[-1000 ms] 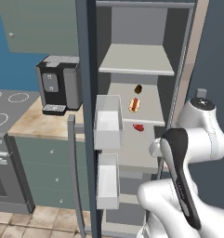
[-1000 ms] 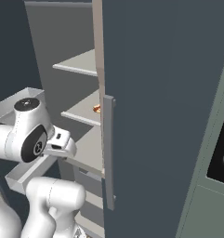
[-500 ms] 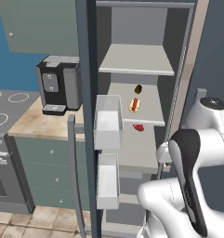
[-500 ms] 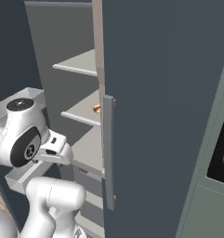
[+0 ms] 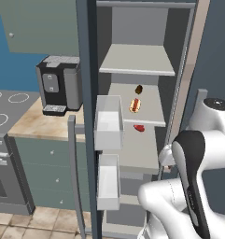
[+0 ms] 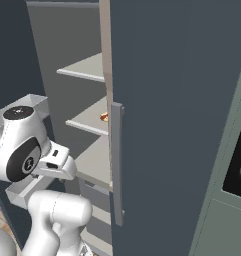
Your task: Store the hot dog in the freezer for long-term storage. Close the freezer door after placing the cooked food.
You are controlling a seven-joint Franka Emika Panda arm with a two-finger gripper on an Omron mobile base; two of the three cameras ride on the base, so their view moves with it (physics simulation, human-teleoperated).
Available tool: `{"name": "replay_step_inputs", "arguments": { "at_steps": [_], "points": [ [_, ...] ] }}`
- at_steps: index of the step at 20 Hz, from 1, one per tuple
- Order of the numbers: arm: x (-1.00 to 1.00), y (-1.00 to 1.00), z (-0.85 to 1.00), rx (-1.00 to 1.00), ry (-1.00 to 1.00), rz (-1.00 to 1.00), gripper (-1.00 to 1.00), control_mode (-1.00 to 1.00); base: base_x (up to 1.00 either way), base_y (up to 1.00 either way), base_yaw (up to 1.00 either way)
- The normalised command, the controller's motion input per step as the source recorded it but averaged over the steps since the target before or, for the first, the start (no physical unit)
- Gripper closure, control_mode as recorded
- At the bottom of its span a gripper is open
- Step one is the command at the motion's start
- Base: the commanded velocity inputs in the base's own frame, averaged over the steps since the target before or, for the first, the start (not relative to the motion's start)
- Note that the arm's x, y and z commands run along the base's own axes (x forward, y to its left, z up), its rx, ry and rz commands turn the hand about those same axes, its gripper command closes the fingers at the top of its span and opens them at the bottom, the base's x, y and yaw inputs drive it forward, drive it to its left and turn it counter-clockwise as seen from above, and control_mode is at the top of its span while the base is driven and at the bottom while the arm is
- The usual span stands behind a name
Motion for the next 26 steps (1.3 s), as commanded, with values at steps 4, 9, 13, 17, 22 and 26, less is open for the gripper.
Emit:
{"name": "replay_step_inputs", "arguments": {
  "at_steps": [4,9,13,17,22,26],
  "points": [
    [0.0,0.0,0.0,0.0,0.0,0.0,-1.0,-1.0,0.0,0.0,0.0],
    [-0.01,0.0,0.0,0.0,0.0,0.0,-1.0,-1.0,0.0,0.0,0.0],
    [0.0,0.0,0.0,0.0,0.0,0.0,-1.0,1.0,-0.25,0.0,-0.06],
    [0.0,0.0,0.0,0.0,0.0,0.0,-1.0,1.0,-0.45,0.02,-0.12],
    [0.0,0.0,0.0,0.0,0.0,0.0,-1.0,1.0,-0.56,0.17,-0.24],
    [0.0,0.0,0.0,0.0,0.0,0.0,-1.0,1.0,-0.59,0.16,-0.38]
  ]
}}
